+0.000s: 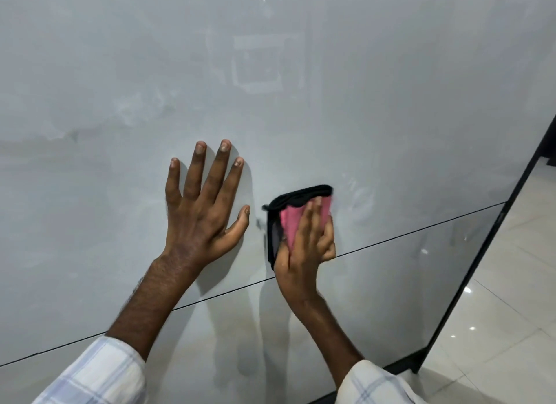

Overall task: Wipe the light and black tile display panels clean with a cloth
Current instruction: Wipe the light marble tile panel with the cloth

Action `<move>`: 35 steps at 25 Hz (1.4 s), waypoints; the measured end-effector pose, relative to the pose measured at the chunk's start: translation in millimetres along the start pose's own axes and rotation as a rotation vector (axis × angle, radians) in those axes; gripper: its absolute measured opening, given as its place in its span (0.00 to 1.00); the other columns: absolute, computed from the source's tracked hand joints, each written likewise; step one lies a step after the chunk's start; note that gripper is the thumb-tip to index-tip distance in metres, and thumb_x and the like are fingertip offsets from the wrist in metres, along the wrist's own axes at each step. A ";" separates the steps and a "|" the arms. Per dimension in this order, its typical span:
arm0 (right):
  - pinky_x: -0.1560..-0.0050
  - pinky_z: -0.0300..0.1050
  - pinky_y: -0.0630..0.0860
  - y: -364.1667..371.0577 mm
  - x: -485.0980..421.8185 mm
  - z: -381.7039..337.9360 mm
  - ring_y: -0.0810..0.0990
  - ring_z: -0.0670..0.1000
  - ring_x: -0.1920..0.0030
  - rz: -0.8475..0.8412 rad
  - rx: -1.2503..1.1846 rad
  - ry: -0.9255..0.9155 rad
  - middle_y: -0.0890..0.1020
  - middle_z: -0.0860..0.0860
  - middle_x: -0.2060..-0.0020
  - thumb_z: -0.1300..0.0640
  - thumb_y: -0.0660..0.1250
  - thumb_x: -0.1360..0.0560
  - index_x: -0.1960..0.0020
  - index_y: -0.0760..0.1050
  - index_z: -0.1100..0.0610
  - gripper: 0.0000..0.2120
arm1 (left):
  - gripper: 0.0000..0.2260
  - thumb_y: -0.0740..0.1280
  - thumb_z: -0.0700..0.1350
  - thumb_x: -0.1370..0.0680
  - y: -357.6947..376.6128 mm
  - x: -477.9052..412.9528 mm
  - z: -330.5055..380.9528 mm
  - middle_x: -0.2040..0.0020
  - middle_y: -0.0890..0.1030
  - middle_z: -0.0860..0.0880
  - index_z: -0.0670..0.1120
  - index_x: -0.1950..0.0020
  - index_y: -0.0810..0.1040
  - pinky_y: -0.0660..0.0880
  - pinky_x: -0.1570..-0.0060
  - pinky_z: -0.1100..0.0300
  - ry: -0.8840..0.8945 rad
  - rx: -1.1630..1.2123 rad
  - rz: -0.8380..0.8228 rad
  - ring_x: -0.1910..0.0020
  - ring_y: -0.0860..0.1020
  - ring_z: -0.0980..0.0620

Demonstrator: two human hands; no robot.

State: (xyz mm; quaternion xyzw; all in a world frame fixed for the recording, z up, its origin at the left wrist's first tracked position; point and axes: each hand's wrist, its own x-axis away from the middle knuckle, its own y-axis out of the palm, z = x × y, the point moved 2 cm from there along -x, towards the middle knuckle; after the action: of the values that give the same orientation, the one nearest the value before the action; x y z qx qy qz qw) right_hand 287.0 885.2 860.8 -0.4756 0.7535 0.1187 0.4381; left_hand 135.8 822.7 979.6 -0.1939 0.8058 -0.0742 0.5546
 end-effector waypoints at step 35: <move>0.38 0.59 0.60 -8.3 10.5 66.9 0.65 0.61 0.27 -0.003 0.150 0.209 0.58 0.52 0.18 0.43 0.57 0.21 0.18 0.51 0.48 0.35 | 0.32 0.66 0.54 0.20 9.3 5.7 0.6 0.18 0.65 0.40 0.43 0.18 0.66 0.52 0.22 0.36 -0.001 -0.025 0.125 0.17 0.56 0.38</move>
State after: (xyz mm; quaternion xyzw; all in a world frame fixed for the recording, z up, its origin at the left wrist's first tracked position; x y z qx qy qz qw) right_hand 328.6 914.3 815.3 -0.4525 0.8011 0.0109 0.3916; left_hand 132.4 829.0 971.4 -0.1500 0.8169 -0.0293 0.5562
